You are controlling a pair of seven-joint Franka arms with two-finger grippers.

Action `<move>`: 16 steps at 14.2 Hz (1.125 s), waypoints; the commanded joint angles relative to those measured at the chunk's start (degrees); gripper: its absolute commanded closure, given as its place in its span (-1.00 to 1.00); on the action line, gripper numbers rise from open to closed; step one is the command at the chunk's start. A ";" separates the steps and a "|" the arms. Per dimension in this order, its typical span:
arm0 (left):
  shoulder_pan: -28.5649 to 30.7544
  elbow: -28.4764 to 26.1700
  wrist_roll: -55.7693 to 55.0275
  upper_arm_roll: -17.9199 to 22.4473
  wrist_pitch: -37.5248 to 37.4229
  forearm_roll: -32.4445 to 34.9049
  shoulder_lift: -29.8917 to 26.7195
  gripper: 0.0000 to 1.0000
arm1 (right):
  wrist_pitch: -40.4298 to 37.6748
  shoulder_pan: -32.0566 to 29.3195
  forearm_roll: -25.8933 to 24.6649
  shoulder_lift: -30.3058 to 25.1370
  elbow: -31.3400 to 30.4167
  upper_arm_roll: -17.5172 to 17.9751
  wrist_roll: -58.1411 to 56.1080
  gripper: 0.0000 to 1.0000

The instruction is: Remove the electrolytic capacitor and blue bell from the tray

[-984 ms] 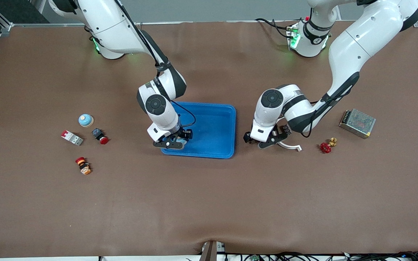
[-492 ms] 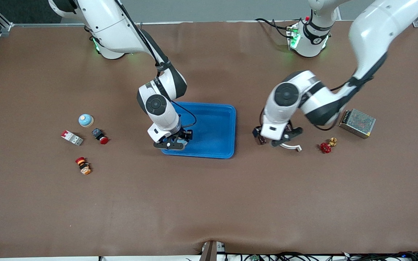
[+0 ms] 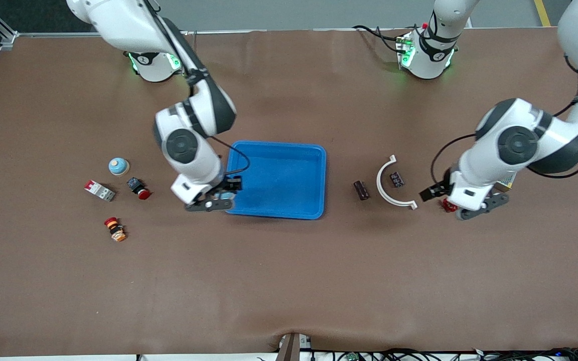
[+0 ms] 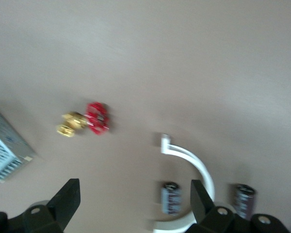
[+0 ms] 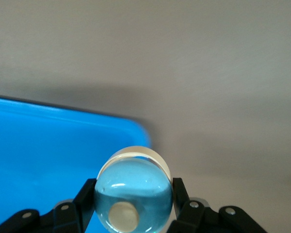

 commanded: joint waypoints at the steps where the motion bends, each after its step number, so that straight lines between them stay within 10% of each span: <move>1: 5.09 -0.29 6.31 -2.15 -1.60 -0.59 0.37 -1.00 | -9.39 -8.07 -0.72 -0.06 7.08 1.02 -14.06 0.31; 16: 13.81 2.25 24.52 0.92 0.60 0.55 0.28 -1.00 | -2.22 -35.17 -0.01 9.78 9.40 1.19 -79.13 0.31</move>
